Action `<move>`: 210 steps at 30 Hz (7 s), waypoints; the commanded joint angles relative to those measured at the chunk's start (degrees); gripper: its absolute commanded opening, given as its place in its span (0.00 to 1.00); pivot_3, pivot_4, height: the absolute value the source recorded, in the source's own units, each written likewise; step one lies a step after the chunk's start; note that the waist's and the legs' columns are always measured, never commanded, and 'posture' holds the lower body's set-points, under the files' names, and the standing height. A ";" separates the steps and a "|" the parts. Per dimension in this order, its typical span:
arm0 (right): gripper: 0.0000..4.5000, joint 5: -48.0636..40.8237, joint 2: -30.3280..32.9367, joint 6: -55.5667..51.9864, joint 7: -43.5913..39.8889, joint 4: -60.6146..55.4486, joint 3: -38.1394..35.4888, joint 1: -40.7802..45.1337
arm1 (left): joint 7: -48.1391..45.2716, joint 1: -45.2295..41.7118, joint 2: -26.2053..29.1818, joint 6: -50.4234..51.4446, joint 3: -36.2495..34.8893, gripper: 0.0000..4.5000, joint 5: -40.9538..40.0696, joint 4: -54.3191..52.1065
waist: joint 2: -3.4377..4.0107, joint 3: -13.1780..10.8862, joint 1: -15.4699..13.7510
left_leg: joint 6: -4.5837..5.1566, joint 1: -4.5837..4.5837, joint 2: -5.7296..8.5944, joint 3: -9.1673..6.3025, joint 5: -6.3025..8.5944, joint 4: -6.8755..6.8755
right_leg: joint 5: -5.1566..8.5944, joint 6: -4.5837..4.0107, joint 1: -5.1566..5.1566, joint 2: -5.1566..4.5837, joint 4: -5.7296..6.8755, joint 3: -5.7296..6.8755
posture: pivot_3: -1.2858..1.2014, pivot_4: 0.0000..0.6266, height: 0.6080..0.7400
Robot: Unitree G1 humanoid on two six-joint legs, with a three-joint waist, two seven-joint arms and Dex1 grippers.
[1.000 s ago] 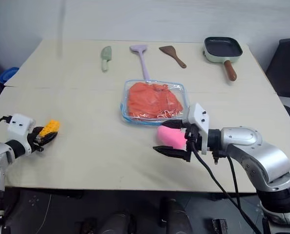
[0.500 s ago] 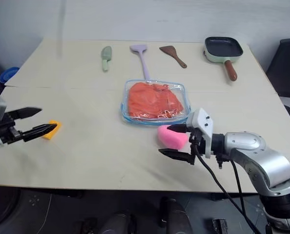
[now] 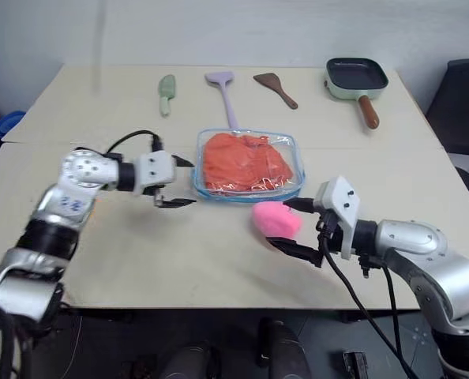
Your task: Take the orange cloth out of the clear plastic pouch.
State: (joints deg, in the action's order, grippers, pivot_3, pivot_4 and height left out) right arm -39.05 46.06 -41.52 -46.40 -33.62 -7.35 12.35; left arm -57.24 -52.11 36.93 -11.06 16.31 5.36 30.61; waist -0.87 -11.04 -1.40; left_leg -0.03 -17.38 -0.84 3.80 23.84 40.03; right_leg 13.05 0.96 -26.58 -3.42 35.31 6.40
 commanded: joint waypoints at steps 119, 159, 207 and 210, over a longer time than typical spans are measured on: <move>0.57 24.52 4.71 16.88 -3.20 13.03 15.43 7.24 | -7.62 13.97 -10.82 6.28 8.70 0.00 -2.15 -18.78 | -0.20 0.34 0.01 | 0.38 0.34 -0.07 -0.43 0.16 0.03 | -0.02 0.08 0.91 -0.05 -0.60 0.12 | 0.52 0.24 1.00; 0.00 43.18 -2.10 48.94 -11.35 41.10 22.19 21.19 | -5.74 17.02 -8.06 5.36 7.22 0.00 -1.12 -20.41 | -0.14 0.31 0.13 | 0.31 0.30 -0.10 -0.45 0.09 0.05 | -0.07 0.15 0.90 -0.09 -0.56 0.24 | 0.52 0.24 1.00; 0.00 47.53 0.00 57.54 -13.59 45.81 21.78 23.21 | -5.42 15.31 -8.71 3.11 6.84 0.00 -1.28 -17.60 | -0.12 0.30 0.12 | 0.30 0.30 -0.10 -0.43 0.09 0.05 | -0.07 0.15 0.90 -0.11 -0.61 0.23 | 0.52 0.24 1.00; 0.00 47.34 0.48 58.01 -13.51 45.83 21.16 23.08 | -6.22 16.25 -6.49 5.33 4.44 0.00 -3.33 -19.63 | -0.12 0.29 0.18 | 0.30 0.30 -0.10 -0.43 0.09 0.04 | -0.07 0.15 0.90 -0.10 -0.61 0.23 | 0.52 0.24 1.00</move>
State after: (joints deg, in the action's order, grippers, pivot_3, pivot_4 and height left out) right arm 8.54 45.60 15.54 -60.40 12.65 15.63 35.44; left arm -63.46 -36.70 28.01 -7.80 23.25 2.00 11.33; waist -0.99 -10.74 -1.22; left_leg 0.27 -17.08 -0.93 3.37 23.93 40.07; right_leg 12.98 1.10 -25.68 -3.52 34.70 6.64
